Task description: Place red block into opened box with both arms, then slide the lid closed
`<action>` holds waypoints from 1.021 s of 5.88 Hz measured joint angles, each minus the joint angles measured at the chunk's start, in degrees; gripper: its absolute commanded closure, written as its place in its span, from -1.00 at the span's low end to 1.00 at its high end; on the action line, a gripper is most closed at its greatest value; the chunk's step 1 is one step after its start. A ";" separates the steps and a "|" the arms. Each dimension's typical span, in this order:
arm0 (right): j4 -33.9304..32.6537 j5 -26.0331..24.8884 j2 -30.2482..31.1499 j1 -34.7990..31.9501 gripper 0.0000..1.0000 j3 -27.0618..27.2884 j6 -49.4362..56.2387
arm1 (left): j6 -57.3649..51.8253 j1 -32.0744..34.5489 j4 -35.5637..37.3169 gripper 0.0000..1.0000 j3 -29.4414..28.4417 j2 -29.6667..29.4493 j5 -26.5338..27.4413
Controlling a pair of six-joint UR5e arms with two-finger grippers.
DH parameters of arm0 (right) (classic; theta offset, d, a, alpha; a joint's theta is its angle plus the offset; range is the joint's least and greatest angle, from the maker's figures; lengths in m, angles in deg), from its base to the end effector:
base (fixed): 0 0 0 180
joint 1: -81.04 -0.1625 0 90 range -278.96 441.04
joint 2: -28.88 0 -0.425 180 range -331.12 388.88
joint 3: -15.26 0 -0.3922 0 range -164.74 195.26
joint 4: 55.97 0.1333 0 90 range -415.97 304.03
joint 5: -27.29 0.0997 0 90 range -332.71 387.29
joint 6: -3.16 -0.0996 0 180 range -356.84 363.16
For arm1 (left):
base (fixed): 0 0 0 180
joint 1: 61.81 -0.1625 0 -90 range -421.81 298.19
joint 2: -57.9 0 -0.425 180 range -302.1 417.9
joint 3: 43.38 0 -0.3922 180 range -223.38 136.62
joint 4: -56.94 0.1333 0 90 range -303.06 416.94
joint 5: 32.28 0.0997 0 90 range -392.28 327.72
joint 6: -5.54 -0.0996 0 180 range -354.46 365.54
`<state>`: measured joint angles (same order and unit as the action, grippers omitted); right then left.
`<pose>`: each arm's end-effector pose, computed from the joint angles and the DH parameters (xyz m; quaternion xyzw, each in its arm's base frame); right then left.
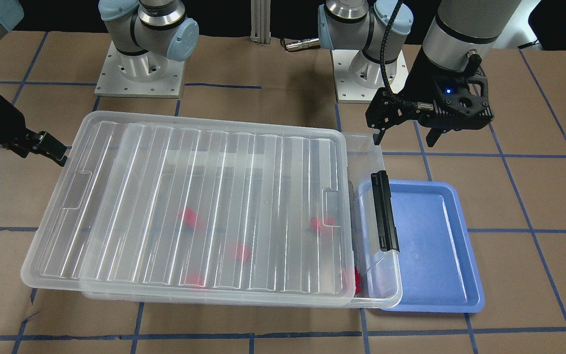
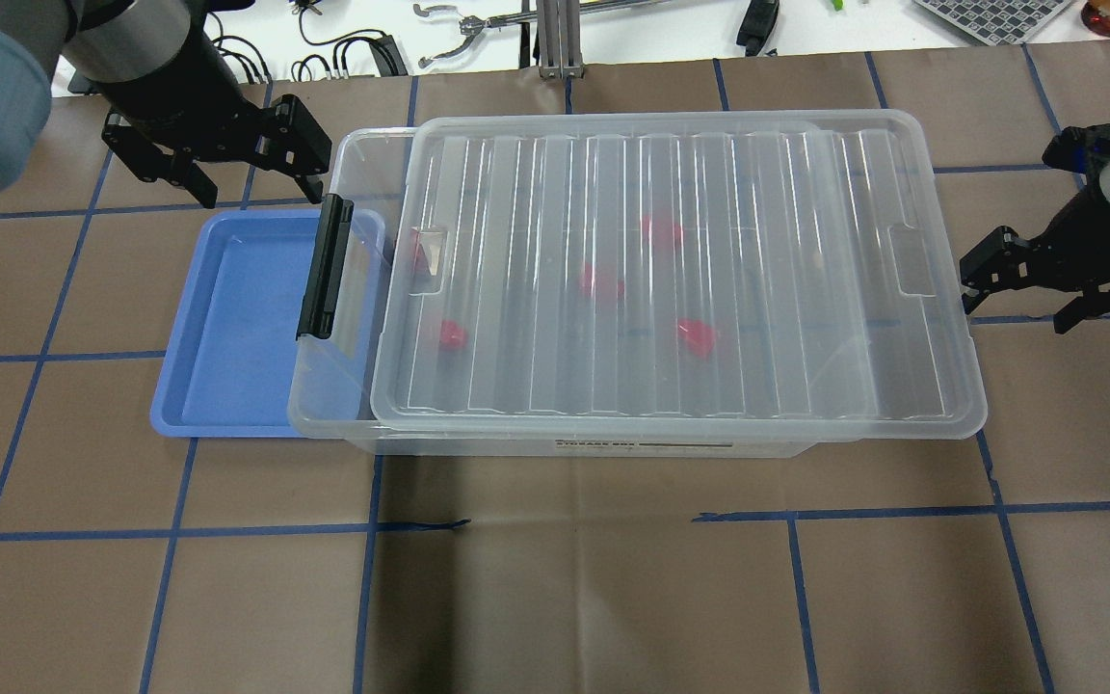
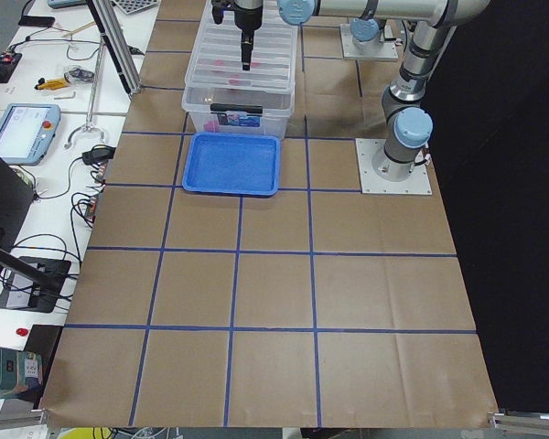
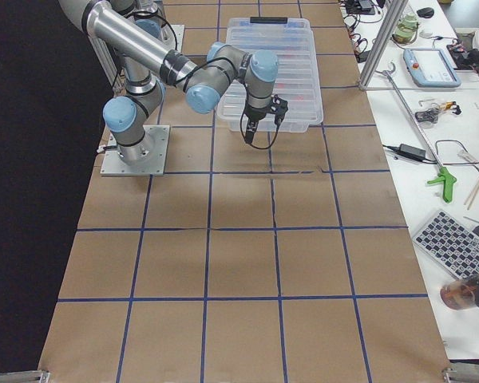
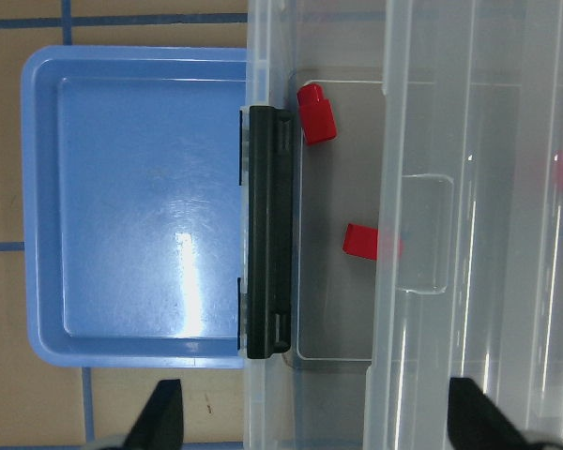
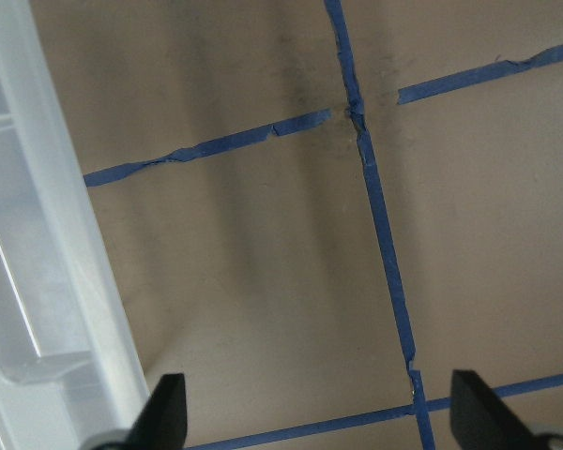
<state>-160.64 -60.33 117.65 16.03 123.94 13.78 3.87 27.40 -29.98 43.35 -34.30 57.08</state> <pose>-0.0732 -0.4823 0.3456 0.1259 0.9908 0.0372 0.0337 -0.1273 -0.5169 0.5024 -0.0079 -0.9993 0.0363 0.0048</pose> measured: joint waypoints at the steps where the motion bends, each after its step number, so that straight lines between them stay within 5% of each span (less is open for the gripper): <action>1: 0.03 0.02 0.05 -0.34 -1.00 0.03 -0.50 | 0.00 0.00 0.00 -0.97 -0.04 0.00 -0.04; 6: 0.09 0.81 0.09 -3.82 -1.00 0.04 -5.19 | 0.00 -0.09 0.00 -0.97 0.01 0.08 -0.06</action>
<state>-160.56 -59.52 117.73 12.20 123.98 8.59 3.87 27.31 -29.98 43.36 -34.22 57.01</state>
